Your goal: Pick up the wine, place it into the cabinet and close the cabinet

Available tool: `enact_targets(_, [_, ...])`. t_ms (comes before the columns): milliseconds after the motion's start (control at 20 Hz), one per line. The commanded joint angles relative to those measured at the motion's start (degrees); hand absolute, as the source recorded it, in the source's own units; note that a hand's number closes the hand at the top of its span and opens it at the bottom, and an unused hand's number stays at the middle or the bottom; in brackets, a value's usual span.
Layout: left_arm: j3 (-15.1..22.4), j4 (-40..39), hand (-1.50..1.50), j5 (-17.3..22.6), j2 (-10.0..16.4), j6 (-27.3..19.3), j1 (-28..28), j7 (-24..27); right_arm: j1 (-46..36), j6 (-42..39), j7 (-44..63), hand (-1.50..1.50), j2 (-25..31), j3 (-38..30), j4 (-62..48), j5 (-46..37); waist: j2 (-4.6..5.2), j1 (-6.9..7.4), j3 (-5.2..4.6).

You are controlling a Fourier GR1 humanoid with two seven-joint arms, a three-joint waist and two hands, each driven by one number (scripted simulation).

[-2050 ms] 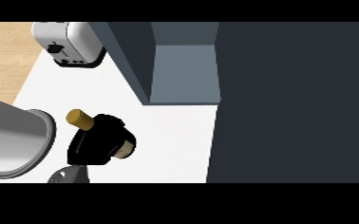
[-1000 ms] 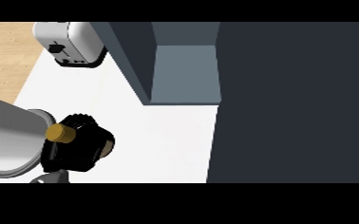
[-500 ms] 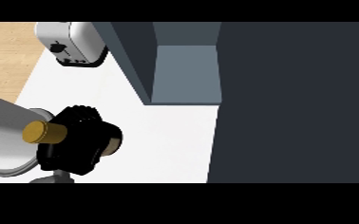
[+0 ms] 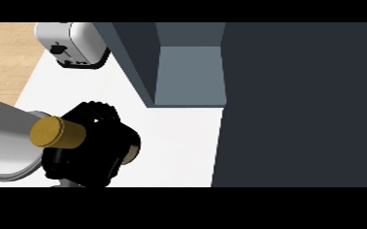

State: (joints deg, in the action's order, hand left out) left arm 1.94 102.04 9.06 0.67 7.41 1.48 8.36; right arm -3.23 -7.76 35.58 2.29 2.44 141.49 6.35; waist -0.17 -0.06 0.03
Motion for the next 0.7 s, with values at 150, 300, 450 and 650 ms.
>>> enact_targets(150, [9.35,6.77,1.5,-0.32,-0.66,-9.52,-6.69,-11.6,-2.44,0.81,3.46,-1.5,0.92,-2.84,3.28,6.18,0.09,-0.17,0.0])
enact_targets(300, [15.26,5.2,1.5,-0.32,-0.66,-15.12,-7.25,-8.16,2.82,-0.56,2.5,-1.5,0.68,-3.32,7.13,7.06,0.03,-0.52,0.01])
enact_targets(450, [15.49,5.44,1.5,0.77,-0.67,-18.22,-11.22,-11.95,1.47,0.16,5.06,-1.5,0.38,-0.27,8.47,5.11,0.03,-0.4,-0.02])
enact_targets(650, [21.19,0.23,1.5,0.15,-0.67,-29.53,-21.06,-13.57,-1.16,-0.33,2.71,-1.5,0.8,-2.05,3.32,5.29,0.15,-0.52,-0.01])
